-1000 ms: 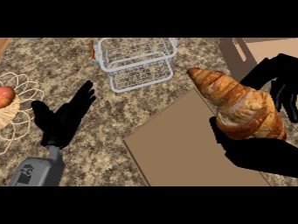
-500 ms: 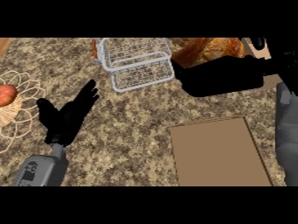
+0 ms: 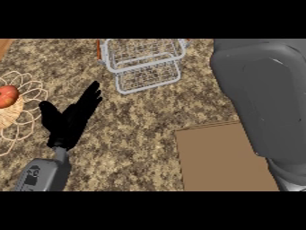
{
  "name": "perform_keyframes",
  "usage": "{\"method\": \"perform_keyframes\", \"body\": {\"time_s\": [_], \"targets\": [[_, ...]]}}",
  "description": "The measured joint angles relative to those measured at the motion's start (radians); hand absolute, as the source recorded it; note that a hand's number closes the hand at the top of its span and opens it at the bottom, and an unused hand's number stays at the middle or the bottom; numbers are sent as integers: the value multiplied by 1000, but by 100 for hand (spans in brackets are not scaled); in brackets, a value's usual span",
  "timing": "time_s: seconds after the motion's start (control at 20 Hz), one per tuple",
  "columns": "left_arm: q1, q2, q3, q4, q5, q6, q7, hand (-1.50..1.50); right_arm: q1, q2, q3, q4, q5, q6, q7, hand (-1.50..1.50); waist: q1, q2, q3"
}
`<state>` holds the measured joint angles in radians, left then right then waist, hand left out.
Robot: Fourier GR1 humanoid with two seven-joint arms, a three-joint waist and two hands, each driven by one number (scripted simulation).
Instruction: Pick the croissant from the tray and place it in the tiered basket
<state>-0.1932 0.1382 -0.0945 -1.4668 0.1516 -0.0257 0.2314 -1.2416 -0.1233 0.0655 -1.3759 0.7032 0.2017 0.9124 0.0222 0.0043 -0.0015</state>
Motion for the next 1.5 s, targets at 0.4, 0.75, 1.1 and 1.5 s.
{"method": "perform_keyframes", "body": {"time_s": [0.4,0.75,1.1,1.5], "targets": [[-2,-8,-1,-24,-2,-4,22,0,-100,80,-51,361,45,-220,-172,150,10,4,0],[-18,-18,-14,-8,-16,-14,10,0,-156,115,-90,613,-49,-436,-294,150,34,12,0],[-44,-28,-23,4,-15,-27,14,0,-183,122,-122,756,-276,-549,-499,-150,71,21,0],[-45,-34,-28,28,-25,-38,-8,0,-255,123,-103,882,-410,-681,-715,-150,83,23,-1]]}}
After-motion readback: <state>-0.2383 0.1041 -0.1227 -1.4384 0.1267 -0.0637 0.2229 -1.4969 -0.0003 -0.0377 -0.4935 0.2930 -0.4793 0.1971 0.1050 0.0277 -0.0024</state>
